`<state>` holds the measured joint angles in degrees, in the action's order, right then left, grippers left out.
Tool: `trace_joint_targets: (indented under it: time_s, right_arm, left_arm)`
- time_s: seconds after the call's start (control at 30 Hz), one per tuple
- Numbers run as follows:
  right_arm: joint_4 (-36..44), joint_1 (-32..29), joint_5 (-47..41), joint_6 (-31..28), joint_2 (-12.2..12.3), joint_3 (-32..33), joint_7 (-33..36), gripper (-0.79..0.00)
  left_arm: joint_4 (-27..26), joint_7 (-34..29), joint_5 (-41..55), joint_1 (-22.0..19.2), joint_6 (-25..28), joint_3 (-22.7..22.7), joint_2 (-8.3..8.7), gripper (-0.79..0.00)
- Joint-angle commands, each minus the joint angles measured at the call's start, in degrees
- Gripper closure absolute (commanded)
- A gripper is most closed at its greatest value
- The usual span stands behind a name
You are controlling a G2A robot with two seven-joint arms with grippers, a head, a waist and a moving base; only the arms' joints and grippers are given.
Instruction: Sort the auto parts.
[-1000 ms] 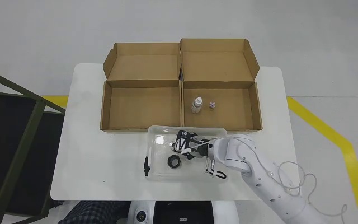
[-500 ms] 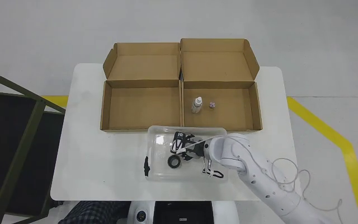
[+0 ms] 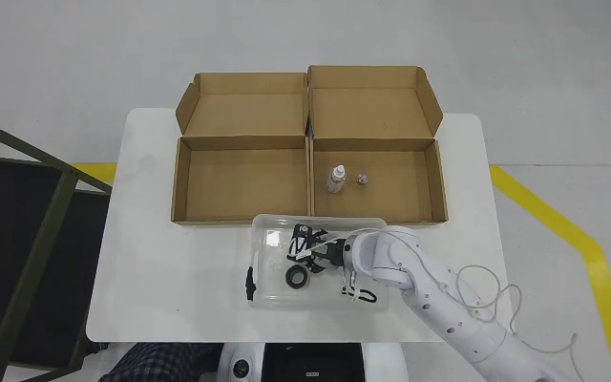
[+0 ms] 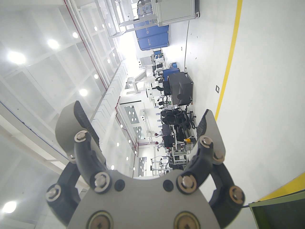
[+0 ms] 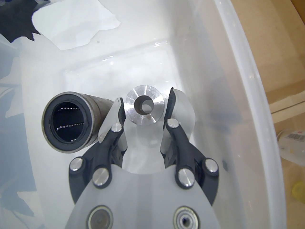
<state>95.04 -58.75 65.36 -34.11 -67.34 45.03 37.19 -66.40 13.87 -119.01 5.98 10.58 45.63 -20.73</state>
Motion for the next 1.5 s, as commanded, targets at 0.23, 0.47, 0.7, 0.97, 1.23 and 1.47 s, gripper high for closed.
trace_joint_targets:
  time_s: [0.23,0.47,0.7,0.97,1.23,1.47]
  right_arm:
    - [-1.81,0.6,-0.39,-0.29,-0.48,-0.93,-0.58,-0.194]
    - [-1.35,0.6,-0.59,-0.64,-0.46,-0.4,-0.65,0.0]
    - [2.46,-1.01,-1.24,-1.56,0.14,1.6,-1.46,0.0]
    - [8.04,-3.91,-3.96,-1.63,1.05,5.41,-3.37,0.0]
    - [13.48,-6.63,-7.75,-1.47,1.9,9.48,-4.81,0.0]
    - [17.18,-8.08,-12.75,-1.54,2.53,13.78,-6.89,0.0]
  left_arm:
    - [0.0,0.0,-0.01,0.0,0.0,0.0,0.0,-0.785]
    - [0.0,0.0,-0.01,0.0,0.0,0.0,0.0,-0.785]
    - [0.0,0.0,-0.01,0.0,0.0,0.0,0.0,-0.785]
    - [0.0,0.0,-0.01,0.0,0.0,0.0,0.0,-0.785]
    - [0.0,0.0,-0.01,0.0,0.0,0.0,0.0,-0.785]
    - [0.0,0.0,-0.01,0.0,0.0,0.0,0.0,-0.785]
